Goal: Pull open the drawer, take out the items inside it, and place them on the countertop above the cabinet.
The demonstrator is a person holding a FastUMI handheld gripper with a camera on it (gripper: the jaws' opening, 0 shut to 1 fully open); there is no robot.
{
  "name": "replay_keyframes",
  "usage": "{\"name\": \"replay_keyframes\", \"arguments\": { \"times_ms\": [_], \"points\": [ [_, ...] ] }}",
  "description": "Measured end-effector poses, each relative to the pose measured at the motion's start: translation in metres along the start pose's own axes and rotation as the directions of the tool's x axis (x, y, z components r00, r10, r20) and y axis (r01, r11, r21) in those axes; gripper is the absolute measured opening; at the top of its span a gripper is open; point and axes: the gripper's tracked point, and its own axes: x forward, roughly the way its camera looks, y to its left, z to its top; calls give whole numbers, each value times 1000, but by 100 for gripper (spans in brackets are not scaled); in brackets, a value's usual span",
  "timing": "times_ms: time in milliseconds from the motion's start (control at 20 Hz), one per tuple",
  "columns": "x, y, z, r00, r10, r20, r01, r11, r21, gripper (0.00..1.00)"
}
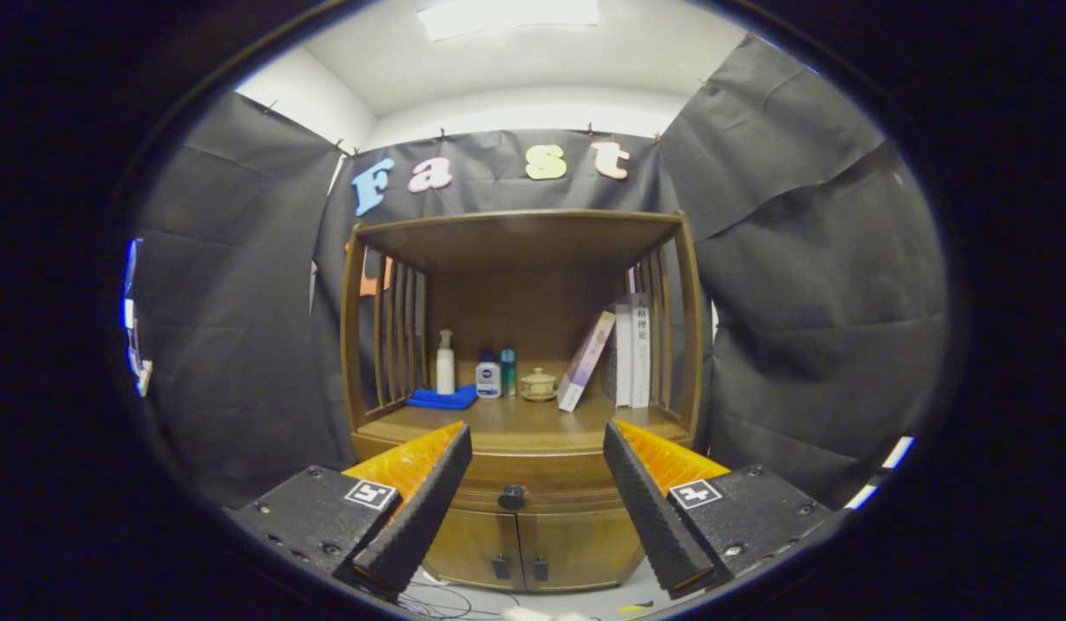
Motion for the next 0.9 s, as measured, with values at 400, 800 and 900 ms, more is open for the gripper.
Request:
{"name": "replay_keyframes", "arguments": {
  "times_ms": [400, 800, 900],
  "points": [
    [70, 2, -106, 993, -40, -108, 39, 999, -7, 100],
    [156, 23, -179, 986, -40, -164, 26, 996, -82, 99],
    [172, 19, -188, 982, -56, -182, 40, 995, -88, 97]
  ]
}}
